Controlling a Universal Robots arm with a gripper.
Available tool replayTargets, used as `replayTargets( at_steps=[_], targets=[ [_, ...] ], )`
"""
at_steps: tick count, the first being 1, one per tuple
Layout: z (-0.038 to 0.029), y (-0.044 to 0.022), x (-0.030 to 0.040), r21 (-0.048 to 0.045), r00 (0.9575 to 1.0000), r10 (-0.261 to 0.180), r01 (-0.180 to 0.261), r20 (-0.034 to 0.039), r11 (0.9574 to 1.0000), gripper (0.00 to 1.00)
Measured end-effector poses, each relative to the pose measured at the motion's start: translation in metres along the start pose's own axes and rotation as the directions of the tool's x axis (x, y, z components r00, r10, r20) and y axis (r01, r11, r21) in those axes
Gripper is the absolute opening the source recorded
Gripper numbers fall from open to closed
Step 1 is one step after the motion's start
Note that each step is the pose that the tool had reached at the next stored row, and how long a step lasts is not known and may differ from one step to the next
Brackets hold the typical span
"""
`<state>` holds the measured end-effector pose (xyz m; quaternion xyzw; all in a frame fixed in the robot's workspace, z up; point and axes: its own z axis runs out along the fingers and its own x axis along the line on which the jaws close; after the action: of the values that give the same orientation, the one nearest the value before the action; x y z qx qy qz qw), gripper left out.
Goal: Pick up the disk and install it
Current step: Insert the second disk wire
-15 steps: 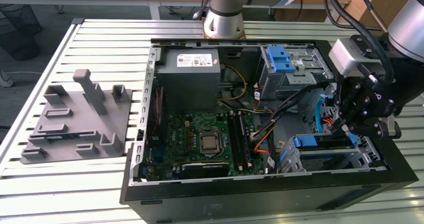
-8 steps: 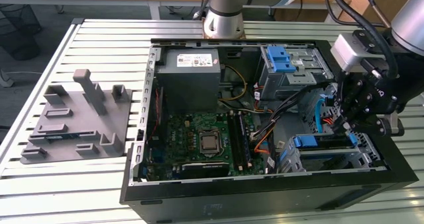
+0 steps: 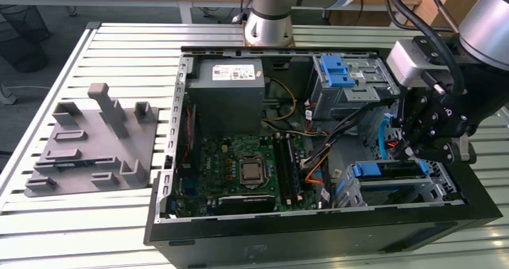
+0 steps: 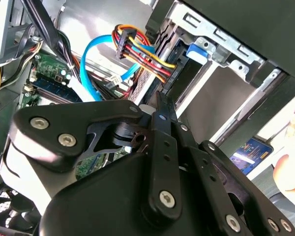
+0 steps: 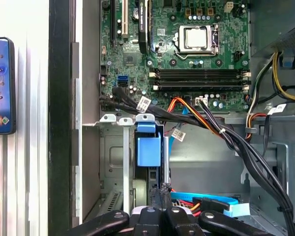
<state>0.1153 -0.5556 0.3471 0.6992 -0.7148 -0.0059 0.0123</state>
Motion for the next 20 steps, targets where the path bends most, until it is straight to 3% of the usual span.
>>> replayTargets(
  at_steps=[6, 20],
  targets=[
    [-0.0026, 0.0030, 0.0001, 0.0046, 1.0000, 0.000, 0.000, 0.0001, 1.0000, 0.11],
    [-0.0237, 0.0036, 0.0003, 0.0069, 1.0000, 0.000, 0.000, 0.0004, 1.0000, 0.11]
  ],
)
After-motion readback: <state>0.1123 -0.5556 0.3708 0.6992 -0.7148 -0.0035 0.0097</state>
